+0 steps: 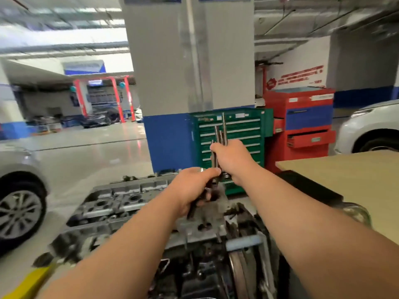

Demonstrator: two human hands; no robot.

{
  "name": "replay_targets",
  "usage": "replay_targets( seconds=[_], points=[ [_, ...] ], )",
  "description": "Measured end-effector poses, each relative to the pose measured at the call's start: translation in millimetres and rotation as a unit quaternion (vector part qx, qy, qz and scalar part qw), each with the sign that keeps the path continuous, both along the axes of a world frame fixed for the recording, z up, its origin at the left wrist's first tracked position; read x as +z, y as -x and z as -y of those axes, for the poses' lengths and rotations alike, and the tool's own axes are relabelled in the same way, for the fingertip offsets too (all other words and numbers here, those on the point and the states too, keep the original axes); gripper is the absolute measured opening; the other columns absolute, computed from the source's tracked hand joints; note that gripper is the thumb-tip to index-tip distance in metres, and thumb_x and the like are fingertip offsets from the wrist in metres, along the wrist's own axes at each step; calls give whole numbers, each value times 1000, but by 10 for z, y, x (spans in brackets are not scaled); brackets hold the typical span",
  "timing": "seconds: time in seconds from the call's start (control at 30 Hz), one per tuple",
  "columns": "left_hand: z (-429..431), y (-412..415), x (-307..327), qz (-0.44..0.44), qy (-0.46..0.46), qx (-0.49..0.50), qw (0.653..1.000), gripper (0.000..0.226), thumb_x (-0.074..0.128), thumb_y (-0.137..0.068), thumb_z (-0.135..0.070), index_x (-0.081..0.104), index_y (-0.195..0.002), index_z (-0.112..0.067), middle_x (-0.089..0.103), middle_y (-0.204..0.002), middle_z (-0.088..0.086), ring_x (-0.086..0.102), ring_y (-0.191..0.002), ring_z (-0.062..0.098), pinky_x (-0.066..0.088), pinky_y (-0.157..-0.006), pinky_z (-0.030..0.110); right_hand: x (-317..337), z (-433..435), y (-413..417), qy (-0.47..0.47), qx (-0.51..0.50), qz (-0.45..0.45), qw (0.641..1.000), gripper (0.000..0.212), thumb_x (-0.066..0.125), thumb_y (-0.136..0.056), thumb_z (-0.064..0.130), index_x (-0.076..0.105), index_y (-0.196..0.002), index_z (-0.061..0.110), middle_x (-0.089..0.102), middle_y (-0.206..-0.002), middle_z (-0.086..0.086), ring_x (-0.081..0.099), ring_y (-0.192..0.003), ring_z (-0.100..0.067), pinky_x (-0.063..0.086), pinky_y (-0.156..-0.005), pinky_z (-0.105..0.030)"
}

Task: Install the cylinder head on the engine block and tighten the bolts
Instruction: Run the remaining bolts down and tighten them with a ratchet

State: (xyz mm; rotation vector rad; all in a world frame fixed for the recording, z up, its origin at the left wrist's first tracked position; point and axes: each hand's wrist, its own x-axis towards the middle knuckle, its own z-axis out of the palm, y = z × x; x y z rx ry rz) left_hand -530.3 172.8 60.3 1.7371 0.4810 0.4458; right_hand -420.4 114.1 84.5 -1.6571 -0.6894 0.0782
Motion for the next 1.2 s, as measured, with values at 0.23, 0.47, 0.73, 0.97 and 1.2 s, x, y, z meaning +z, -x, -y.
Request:
replay_targets(
  seconds=[0.23,0.47,0.73,0.97,1.2],
  points=[
    [-1122,1071,111,-50,-135,190,971,27,67,-81,-24,65,-86,2,58,-67,8,40,-42,15,31,-40,20,-253,-1017,556,-13,76,-76,994,21,58,-92,21,61,-76,8,63,-62,-2,54,-60,-18,44,-59,-28],
    [-1734,1678,392,-148,-367,231,889,12,74,-74,-29,67,-70,-20,64,-59,-9,57,-54,8,40,-50,20,-672,-1173,380,-49,63,-158,984,18,56,-91,20,59,-76,10,64,-68,-8,58,-58,-24,49,-68,-43],
    [-1747,1559,426,-252,-455,107,847,10,73,-75,-26,63,-75,-28,65,-70,-9,58,-64,5,40,-55,21,-746,-1091,395,-39,92,-122,987,19,57,-94,23,61,-85,7,63,-55,0,60,-51,-19,51,-55,-37],
    [-1761,1426,453,-287,-495,110,813,11,68,-74,-21,64,-85,-20,64,-78,-3,59,-71,13,47,-61,25,-709,-1064,452,-30,88,-106,990,19,56,-95,22,60,-84,8,63,-56,2,61,-52,-17,51,-54,-34],
    [-1652,1240,488,-315,-519,88,790,10,69,-76,-23,59,-74,-22,60,-70,-3,56,-62,14,40,-52,24,-696,-1040,468,-30,99,-106,989,20,55,-95,22,60,-79,10,64,-60,0,61,-57,-19,56,-71,-49]
  ],
)
